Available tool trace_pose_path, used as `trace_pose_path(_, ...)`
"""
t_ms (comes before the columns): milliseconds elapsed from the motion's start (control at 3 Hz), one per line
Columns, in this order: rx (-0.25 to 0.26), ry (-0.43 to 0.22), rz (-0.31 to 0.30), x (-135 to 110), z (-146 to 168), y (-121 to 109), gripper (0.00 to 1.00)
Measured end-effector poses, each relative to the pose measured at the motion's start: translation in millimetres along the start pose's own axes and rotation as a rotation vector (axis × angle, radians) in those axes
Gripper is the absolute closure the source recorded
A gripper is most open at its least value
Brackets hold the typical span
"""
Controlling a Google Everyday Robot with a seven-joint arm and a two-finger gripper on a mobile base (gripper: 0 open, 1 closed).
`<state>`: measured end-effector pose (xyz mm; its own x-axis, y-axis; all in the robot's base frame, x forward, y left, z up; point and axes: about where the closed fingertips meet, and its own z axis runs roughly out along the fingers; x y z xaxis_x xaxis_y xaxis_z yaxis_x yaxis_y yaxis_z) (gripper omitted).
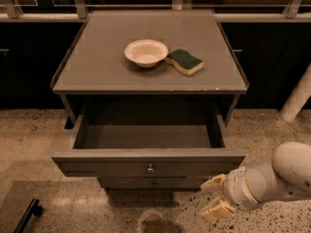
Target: Close top drawer
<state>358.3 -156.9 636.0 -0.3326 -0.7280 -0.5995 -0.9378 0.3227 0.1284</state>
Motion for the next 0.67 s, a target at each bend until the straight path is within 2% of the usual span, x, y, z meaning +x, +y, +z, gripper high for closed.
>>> trace_pose_path(667,0.000,0.000,0.000,-0.2,-0.1,-0.1,0.89)
